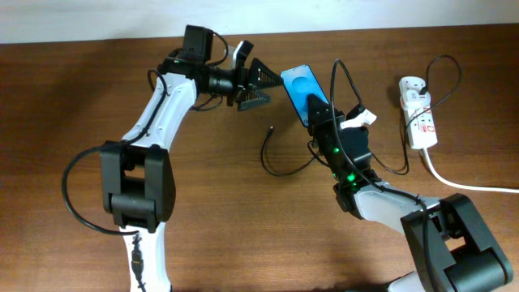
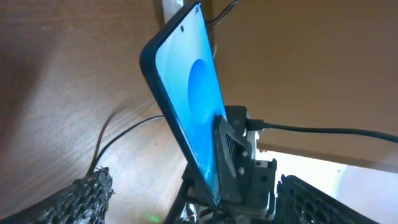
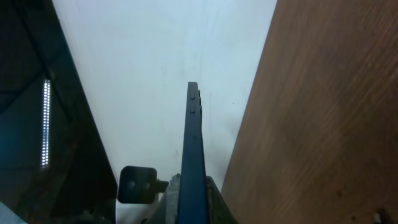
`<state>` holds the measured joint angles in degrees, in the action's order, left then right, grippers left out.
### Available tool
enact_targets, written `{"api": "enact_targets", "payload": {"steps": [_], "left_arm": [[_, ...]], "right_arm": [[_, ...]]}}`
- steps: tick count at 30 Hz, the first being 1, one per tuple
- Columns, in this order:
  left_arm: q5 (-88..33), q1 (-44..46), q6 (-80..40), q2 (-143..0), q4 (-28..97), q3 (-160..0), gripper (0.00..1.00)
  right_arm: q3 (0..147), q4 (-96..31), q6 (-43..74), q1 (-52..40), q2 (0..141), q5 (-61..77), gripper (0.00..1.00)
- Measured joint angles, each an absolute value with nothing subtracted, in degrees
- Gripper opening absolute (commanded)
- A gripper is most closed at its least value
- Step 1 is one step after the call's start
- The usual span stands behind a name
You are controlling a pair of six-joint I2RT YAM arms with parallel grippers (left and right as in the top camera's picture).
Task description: Plug charger to phone and switch on socket
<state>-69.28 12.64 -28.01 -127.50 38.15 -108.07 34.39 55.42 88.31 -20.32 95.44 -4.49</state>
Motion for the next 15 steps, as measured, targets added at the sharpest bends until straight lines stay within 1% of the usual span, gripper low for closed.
{"api": "enact_targets", "payload": {"steps": [2, 6, 8, 10, 13, 15], "left_arm": [[-71.20, 12.64, -30.55, -129.03, 34.76, -108.22, 0.89], [-72.73, 12.88, -33.15, -132.51, 33.52, -108.22, 0.89], [-73.12, 13.67, -35.29, -133.82, 30.26, -108.20, 0.89], [-73.87, 14.87, -40.38, -133.97, 25.06, -108.07, 0.88], [-75.24, 16.27, -51.66, -134.06, 11.84, -108.14, 0.86], [-75.53, 16.60, -57.04, -134.06, 8.23, -108.22, 0.85]], "right_arm": [[34.39, 55.35, 88.09, -20.32, 95.44, -4.49, 0.04], [34.44, 55.37, 87.88, -20.32, 95.44, -4.49, 0.04], [34.44, 55.37, 87.83, -20.32, 95.44, -4.54, 0.04], [34.48, 55.02, 87.79, -20.32, 95.44, -4.99, 0.04], [34.57, 55.29, 87.79, -20.32, 95.44, -5.78, 0.04], [34.68, 55.31, 87.81, -20.32, 95.44, -6.44, 0.04]]}}
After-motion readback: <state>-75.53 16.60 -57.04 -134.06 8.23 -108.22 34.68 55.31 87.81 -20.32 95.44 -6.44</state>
